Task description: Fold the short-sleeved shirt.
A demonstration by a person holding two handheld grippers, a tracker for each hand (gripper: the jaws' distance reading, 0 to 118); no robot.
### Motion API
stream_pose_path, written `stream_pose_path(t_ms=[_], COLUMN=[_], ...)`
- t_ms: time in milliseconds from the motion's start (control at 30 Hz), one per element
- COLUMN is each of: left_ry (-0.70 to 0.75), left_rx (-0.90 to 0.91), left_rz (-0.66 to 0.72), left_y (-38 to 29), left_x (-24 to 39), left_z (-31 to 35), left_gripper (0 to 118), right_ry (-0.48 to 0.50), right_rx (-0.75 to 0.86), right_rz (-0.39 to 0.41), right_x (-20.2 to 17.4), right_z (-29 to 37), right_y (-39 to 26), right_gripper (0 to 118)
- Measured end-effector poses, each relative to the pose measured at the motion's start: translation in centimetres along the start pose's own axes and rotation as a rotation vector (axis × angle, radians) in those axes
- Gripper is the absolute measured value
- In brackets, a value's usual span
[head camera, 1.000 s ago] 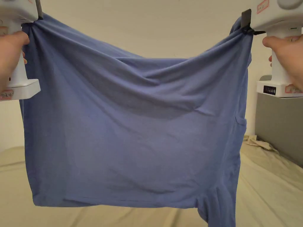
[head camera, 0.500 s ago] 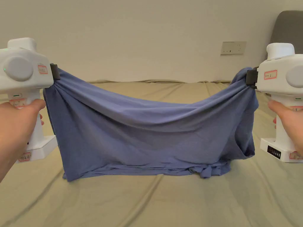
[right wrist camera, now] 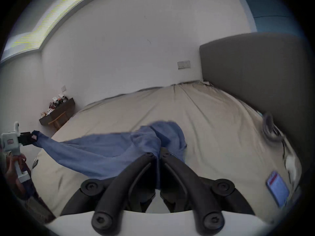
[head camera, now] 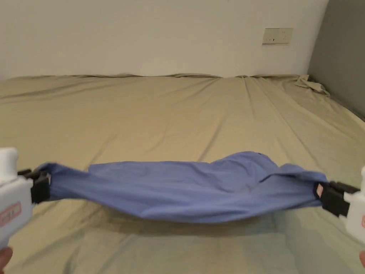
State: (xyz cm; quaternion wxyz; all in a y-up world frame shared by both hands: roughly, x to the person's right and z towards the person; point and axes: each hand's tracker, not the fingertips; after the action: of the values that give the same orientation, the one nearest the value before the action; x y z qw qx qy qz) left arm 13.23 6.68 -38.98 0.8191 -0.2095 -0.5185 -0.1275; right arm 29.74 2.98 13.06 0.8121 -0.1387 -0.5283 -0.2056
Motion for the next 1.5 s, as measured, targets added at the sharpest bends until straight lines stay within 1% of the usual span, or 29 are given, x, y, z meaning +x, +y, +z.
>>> stream_pose_path(t_ms=[67,200,267,367,467,500,533,567,600,633,667,700,733,767,800,833,867,900,933,967,1000,1033,1067,1133,1300,1333,1367,1400,1500], left_ry=[0.018,0.019,0.036,0.033,0.024,0.000,-0.018,-0.027,-0.020,-0.011,0.010,0.061,0.097,0.119,0.143,0.150,0.116,0.069,0.063,0.068,0.089,0.131,0.094,0.072,0.063,0.051,0.048,0.049,0.104], left_rx=[-0.070,-0.211,-0.262,-0.300,-0.338,-0.357,-0.364,-0.369,-0.379,-0.393,-0.365,-0.357,-0.337,-0.314,-0.281,-0.253,-0.249,-0.235,-0.240,-0.250,-0.233,-0.211,-0.274,-0.270,-0.318,-0.363,-0.376,-0.403,-0.445], left_rz=[-0.003,-0.064,-0.079,-0.034,-0.028,-0.025,-0.020,-0.005,-0.002,-0.006,-0.016,-0.050,-0.077,-0.100,-0.103,-0.096,-0.070,-0.064,-0.078,-0.119,-0.137,-0.141,-0.153,-0.126,-0.097,-0.075,-0.040,-0.016,-0.012], left_y=[-3.3,-9.2,-11.5,-13.6,-14.4,-14.4,-14.4,-14.3,-14.1,-14.0,-13.7,-13.5,-13.2,-12.7,-12.2,-11.9,-11.6,-11.3,-11.1,-11.2,-11.4,-11.6,-11.5,-11.5,-11.0,-11.1,-11.3,-11.6,-12.7], left_x=[-0.9,-1.6,-1.6,-2.8,-3.7,-3.9,-4.1,-4.0,-4.3,-4.5,-4.5,-4.0,-3.8,-3.5,-3.1,-2.0,-1.6,-1.1,-0.5,0.3,0.7,1.1,1.2,1.4,0.7,0.4,-0.1,-0.6,-1.4], left_z=[2.4,5.7,6.9,7.4,6.9,6.7,6.7,6.7,6.8,7.1,8.1,9.0,10.1,11.6,12.8,14.3,15.1,15.5,15.4,15.0,14.5,13.7,12.8,11.6,8.5,7.6,7.3,6.2,4.5], left_gripper=[1,1,1,1,1,4,34,78,102,102,102,102,102,102,102,97,74,28,12,12,0,0,0,0,0,22,71,104,105], right_ry=[-0.006,-0.043,-0.056,-0.055,-0.055,-0.056,-0.069,-0.098,-0.139,-0.156,-0.082,-0.091,-0.104,-0.108,-0.115,-0.112,-0.104,-0.077,-0.031,-0.037,-0.050,-0.076,-0.043,-0.028,-0.026,-0.025,-0.021,-0.018,-0.011], right_rx=[-0.052,-0.164,-0.220,-0.294,-0.313,-0.323,-0.334,-0.356,-0.377,-0.432,-0.397,-0.334,-0.352,-0.345,-0.327,-0.315,-0.320,-0.334,-0.344,-0.349,-0.354,-0.336,-0.376,-0.369,-0.341,-0.339,-0.335,-0.328,-0.327], right_rz=[-0.032,-0.041,-0.021,0.006,0.023,0.041,0.071,0.109,0.141,0.164,0.158,0.165,0.160,0.158,0.152,0.146,0.140,0.142,0.164,0.176,0.173,0.176,0.191,0.185,0.202,0.204,0.207,0.213,0.233], right_x=[0.8,2.0,2.1,2.2,1.8,1.6,1.3,0.9,0.4,0.6,0.1,-0.7,-1.4,-1.0,-1.4,-1.8,-2.1,-3.1,-3.6,-4.0,-4.4,-4.5,-4.6,-5.0,-5.0,-5.0,-5.0,-5.1,-5.4], right_z=[2.9,7.3,8.7,9.3,8.5,8.1,7.8,7.6,7.4,7.2,8.6,9.4,10.1,11.0,11.8,12.2,12.3,11.9,11.7,11.2,10.4,10.1,9.5,8.9,8.1,8.0,8.0,8.0,7.7], right_y=[-3.5,-9.7,-11.9,-14.1,-14.3,-14.1,-13.9,-13.3,-12.8,-12.3,-11.9,-10.9,-10.3,-9.8,-9.3,-9.0,-8.7,-8.7,-8.6,-8.6,-8.9,-8.9,-8.6,-8.2,-8.2,-8.0,-7.7,-7.6,-7.3], right_gripper=[4,4,4,4,4,5,35,89,118,117,117,117,117,118,118,113,96,66,47,47,3,2,2,2,2,2,2,2,2])
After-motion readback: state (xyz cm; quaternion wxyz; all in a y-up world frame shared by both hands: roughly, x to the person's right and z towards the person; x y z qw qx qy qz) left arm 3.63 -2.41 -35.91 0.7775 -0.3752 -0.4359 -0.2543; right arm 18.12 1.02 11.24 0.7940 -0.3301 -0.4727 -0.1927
